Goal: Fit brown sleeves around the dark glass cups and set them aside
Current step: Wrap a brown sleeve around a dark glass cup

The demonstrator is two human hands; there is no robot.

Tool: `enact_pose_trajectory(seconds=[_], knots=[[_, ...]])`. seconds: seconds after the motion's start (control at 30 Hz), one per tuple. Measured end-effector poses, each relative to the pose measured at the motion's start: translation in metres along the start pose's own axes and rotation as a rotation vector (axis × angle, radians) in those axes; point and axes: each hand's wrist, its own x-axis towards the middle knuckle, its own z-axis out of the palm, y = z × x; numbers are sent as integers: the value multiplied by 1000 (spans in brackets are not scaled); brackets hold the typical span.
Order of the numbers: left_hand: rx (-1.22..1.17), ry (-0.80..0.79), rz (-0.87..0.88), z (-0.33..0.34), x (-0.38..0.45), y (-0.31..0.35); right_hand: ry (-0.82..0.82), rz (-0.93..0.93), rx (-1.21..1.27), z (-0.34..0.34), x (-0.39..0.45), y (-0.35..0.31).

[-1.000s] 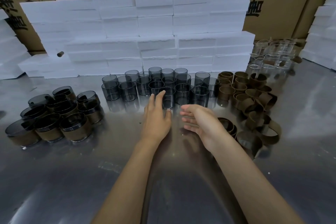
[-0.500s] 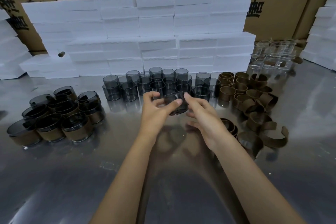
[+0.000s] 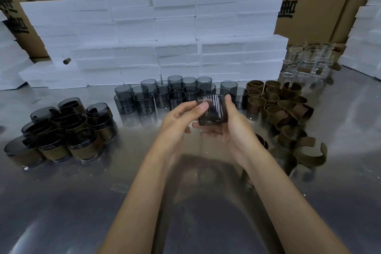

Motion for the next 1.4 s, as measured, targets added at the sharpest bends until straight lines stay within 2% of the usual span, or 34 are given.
enact_pose_trajectory(seconds=[0.1,0.2,0.37,0.63,0.7,0.83,0.9,0.97,1.17,1.33,1.4], knots=[[75,-6,-29,2,-2,1,64,-38,93,-2,3,2],[65,86,50,3,1,-2,119,-74,138,-3,3,6],[85,200,164,5,3,-5,206,-154,4,-3,2,10],[127,183,93,13,-1,-2,213,-199,-78,0,-4,6],[137,117,85,16,-2,-2,165,-135,-79,2,-5,5],[146,-64,57,20,-10,-2,-92,47,-50,6,-9,2],[186,-57,-7,25,-16,7,-196,62,25,4,-9,2],[304,-60,-21,27,-18,11,-226,63,17,3,-8,2],[248,5,-17,17,-13,0,-34,74,-17,9,-4,6],[266,146,178,11,-5,-2,62,53,96,9,0,9],[236,152,206,9,-3,-4,106,25,101,8,2,10]])
